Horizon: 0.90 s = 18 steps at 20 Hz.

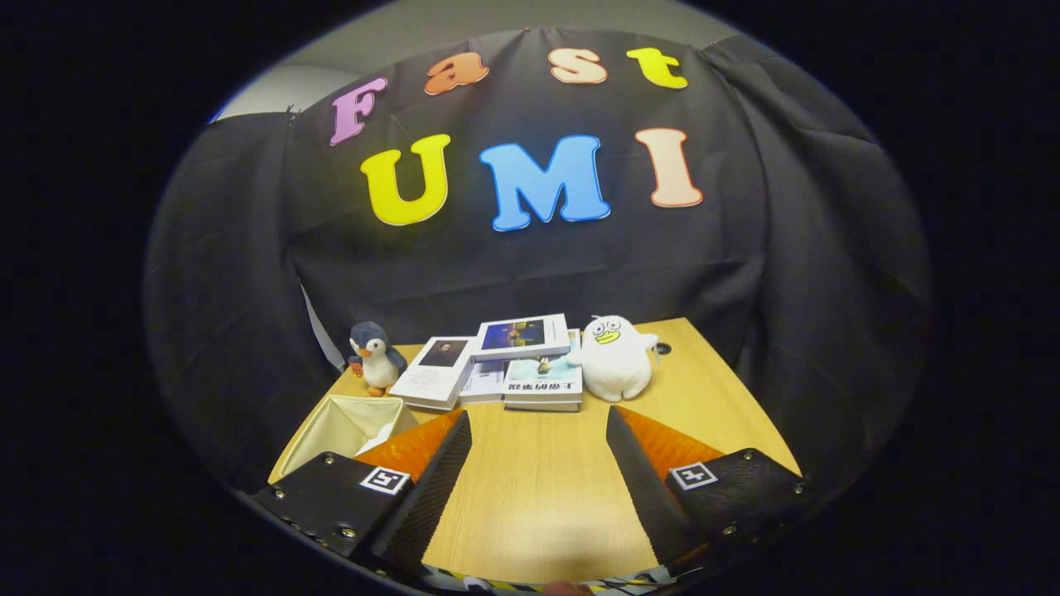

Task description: Open the storage box then place both shoes into the box .Put the left shoe in first, then the right shoe, with the right side of both shoes facing outward in a uniform manner.

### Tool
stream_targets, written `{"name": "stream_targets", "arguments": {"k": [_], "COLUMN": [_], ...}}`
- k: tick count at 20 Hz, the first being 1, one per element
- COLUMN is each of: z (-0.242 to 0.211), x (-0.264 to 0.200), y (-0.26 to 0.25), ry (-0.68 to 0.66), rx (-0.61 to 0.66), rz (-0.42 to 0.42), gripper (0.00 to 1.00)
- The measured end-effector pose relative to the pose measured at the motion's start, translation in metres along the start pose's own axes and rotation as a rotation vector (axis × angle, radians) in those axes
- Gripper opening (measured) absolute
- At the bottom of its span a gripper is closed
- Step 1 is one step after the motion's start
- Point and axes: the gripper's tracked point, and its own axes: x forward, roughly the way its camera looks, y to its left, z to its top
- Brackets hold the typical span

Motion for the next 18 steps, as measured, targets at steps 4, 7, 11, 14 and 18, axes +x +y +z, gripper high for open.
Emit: {"name": "stream_targets", "arguments": {"k": [4, 7, 11, 14, 18], "z": [0.023, 0.041, 0.053, 0.055, 0.066], "x": [-0.027, -0.047, -0.062, -0.066, -0.073], "y": [-0.018, -0.028, -0.035, -0.041, -0.044], "ry": [-0.161, -0.259, -0.323, -0.338, -0.393], "rx": [-0.037, -0.07, -0.062, -0.041, -0.044], "rz": [-0.03, -0.064, -0.083, -0.089, -0.105], "gripper": [0.98, 0.98, 0.98, 0.98, 0.98]}}
